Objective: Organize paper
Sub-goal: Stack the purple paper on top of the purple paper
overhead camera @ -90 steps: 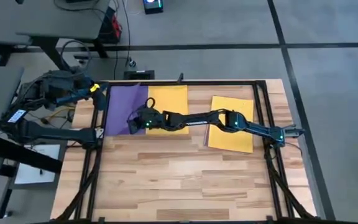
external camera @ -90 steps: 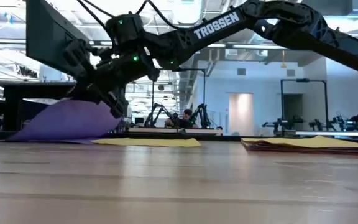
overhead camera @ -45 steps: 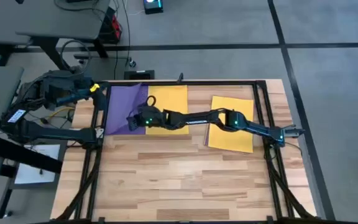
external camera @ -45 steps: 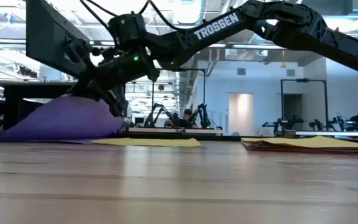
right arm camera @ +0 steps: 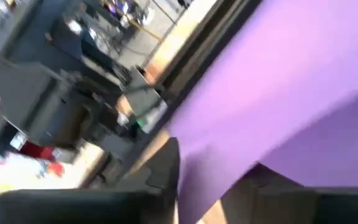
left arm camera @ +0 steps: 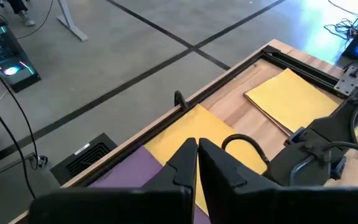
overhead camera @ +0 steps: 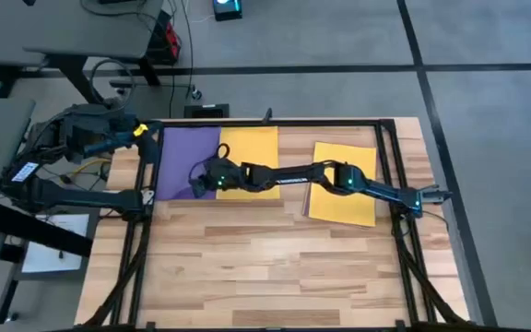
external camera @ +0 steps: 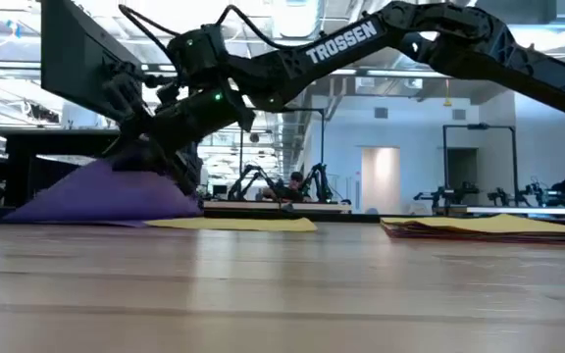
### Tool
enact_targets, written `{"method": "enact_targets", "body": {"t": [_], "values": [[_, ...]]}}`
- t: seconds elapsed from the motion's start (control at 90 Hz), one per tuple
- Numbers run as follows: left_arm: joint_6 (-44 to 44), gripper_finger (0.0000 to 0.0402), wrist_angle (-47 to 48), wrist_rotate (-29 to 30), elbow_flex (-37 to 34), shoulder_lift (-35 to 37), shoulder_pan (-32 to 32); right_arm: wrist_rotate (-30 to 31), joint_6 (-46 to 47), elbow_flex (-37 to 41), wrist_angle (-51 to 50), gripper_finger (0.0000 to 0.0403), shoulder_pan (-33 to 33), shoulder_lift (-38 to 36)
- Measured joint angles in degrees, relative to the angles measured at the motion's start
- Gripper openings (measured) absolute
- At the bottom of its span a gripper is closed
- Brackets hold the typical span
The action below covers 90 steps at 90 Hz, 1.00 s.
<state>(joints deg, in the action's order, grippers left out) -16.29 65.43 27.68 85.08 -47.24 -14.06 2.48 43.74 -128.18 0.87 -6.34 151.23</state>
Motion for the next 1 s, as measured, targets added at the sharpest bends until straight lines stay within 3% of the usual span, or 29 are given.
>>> {"method": "enact_targets", "body": {"t": [0.156,0.289,0.7,0.9,1.0], "values": [[0.17,0.0,0.04,0.0,0.0,0.0,0.0,-2.31,-8.62,0.02,-7.47,0.0171,-1.08,-1.62],[0.59,0.0,0.55,0.0,0.0,0.0,0.0,-2.72,-15.05,0.02,-12.15,0.0194,-2.11,-3.93],[1.32,0.0,1.25,-0.02,0.0,-0.02,-0.01,-7.45,-21.66,0.02,-14.78,0.0194,-2.46,-11.17],[1.49,0.0,1.27,-0.02,0.0,-0.02,-0.01,-7.63,-29.68,0.04,-21.98,0.0194,-4.17,-18.94],[2.27,0.0,1.27,-1.08,0.0,-0.02,-0.02,-7.61,-33.57,0.11,-30.03,0.0194,-6.01,-26.66]]}}
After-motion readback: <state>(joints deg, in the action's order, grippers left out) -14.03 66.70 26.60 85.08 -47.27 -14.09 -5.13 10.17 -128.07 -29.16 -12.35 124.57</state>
